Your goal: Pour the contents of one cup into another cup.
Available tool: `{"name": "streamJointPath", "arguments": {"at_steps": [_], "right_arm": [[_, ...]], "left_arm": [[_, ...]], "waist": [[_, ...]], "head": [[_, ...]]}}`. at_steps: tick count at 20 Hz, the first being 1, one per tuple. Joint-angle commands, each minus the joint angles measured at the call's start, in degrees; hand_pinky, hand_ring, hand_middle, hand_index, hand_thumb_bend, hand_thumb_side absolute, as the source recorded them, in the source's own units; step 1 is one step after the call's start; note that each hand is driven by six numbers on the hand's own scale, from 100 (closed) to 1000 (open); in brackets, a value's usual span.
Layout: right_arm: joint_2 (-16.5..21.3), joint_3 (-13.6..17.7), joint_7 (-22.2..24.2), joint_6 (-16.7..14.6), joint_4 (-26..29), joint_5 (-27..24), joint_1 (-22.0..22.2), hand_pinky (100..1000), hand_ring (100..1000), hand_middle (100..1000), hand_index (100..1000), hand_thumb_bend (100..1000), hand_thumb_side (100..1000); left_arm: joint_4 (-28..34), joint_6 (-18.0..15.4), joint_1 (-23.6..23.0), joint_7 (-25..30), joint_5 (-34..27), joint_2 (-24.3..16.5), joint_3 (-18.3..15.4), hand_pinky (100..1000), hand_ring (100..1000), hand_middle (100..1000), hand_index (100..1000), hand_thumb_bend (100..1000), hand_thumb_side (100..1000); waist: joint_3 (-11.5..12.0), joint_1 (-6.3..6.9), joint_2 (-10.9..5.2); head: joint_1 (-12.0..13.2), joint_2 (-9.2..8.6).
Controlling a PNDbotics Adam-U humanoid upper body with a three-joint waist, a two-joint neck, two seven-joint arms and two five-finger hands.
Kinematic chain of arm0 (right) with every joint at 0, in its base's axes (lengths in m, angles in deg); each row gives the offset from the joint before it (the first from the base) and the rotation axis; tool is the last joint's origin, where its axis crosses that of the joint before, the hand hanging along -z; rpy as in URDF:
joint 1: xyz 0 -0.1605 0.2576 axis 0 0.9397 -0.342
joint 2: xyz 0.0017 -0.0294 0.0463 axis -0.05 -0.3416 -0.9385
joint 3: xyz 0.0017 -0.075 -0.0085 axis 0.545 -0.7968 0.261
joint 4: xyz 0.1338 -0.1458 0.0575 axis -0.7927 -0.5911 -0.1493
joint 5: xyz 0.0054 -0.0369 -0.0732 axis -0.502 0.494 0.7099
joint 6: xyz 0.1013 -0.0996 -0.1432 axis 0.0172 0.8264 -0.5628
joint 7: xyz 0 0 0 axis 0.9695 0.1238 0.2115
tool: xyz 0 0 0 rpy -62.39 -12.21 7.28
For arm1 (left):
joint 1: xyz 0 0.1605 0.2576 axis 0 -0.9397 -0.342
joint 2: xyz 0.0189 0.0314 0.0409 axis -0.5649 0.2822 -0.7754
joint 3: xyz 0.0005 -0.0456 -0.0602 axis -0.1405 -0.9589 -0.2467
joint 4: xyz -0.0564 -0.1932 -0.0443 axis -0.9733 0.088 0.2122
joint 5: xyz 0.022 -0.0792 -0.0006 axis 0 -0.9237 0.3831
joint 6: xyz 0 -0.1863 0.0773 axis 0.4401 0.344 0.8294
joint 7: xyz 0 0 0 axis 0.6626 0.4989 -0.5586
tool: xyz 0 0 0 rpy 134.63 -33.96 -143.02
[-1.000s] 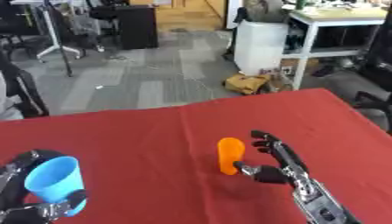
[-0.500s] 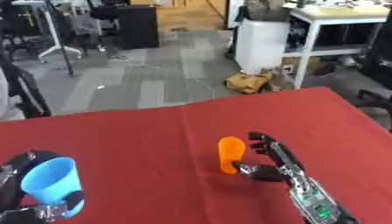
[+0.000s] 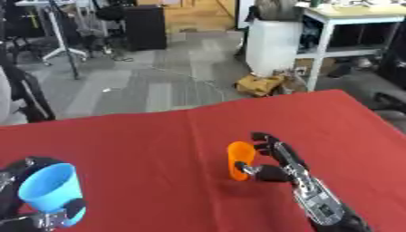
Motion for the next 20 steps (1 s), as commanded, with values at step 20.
{"name": "streamJointPath", "arguments": {"at_steps": [20], "right_arm": [[-1.7, -0.8, 1.7, -0.8, -5.3, 0.1, -4.6, 814, 763, 777, 886, 524, 141]], "left_arm": [[1.6, 0.1, 1.3, -0.2, 0.0, 0.5, -0.2, 467, 338, 384, 643, 624, 100]], "waist": [[1.4, 0.85, -0.39]], "head": [[-0.5, -0.29]]}}
